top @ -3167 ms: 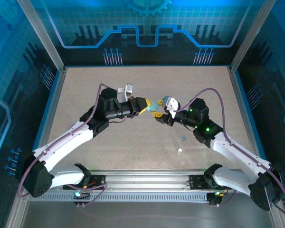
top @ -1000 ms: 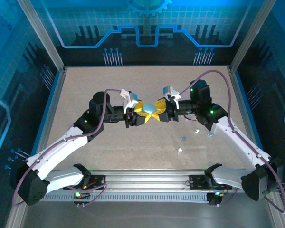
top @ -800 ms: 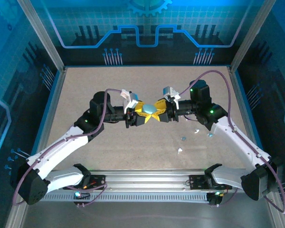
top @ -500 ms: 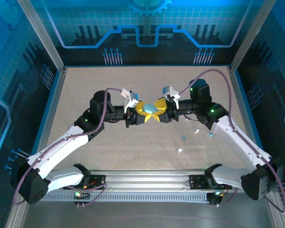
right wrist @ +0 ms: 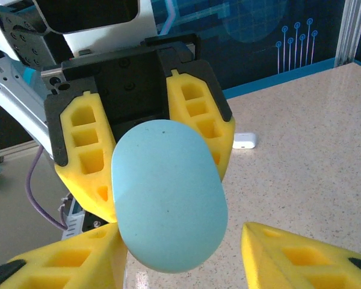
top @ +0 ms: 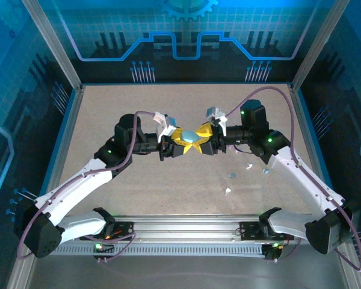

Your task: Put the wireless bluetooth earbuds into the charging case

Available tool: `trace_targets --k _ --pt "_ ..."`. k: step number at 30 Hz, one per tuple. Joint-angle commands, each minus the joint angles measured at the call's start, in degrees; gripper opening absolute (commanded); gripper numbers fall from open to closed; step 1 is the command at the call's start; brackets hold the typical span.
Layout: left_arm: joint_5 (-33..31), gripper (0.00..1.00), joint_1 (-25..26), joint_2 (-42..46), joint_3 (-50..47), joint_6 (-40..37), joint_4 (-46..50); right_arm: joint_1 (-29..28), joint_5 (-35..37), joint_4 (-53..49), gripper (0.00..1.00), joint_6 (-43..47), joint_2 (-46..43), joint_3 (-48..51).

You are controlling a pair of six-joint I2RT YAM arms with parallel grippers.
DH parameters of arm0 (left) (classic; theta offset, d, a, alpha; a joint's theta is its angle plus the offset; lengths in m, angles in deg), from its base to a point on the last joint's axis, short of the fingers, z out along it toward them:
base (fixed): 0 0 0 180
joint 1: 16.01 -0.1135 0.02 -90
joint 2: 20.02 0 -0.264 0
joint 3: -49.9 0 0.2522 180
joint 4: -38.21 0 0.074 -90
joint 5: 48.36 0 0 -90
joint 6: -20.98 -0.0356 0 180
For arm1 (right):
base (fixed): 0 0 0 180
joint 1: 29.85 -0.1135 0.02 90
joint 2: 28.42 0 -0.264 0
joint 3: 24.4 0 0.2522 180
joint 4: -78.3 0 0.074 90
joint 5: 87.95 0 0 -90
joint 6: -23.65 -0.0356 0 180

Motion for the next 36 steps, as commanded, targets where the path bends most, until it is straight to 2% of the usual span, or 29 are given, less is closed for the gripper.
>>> trace_targets --k 1,12,17,21,28,32,36 --pt "5.0 0.33 0.7 0.1 1.5 -2.5 3.2 2.2 2.5 3.0 0.54 -2.8 -0.4 -2.2" --pt "4.8 0.33 0.7 0.3 1.6 -3.2 4.3 3.1 -0.3 2.3 0.57 -5.0 1.0 -4.0" --pt "5.1 0.33 0.7 0.3 1.5 -3.0 3.7 2.9 4.7 0.9 0.56 -4.4 1.7 -4.4" --pt "5.2 0.33 0.7 0.3 1.1 -2.3 2.9 2.3 5.1 1.0 0.53 -2.4 1.9 -4.3" --pt "6.0 0.34 0.7 0.1 0.5 -1.0 1.8 0.3 5.1 -0.3 0.4 3.1 2.0 -5.5" --pt "6.4 0.34 0.7 0.2 0.2 -0.4 0.8 -0.3 1.9 -1.4 0.38 5.4 3.1 -6.9" --pt "6.4 0.35 0.7 0.1 -0.1 -0.2 0.4 -1.0 0.9 -5.0 0.3 7.6 5.0 -9.4"
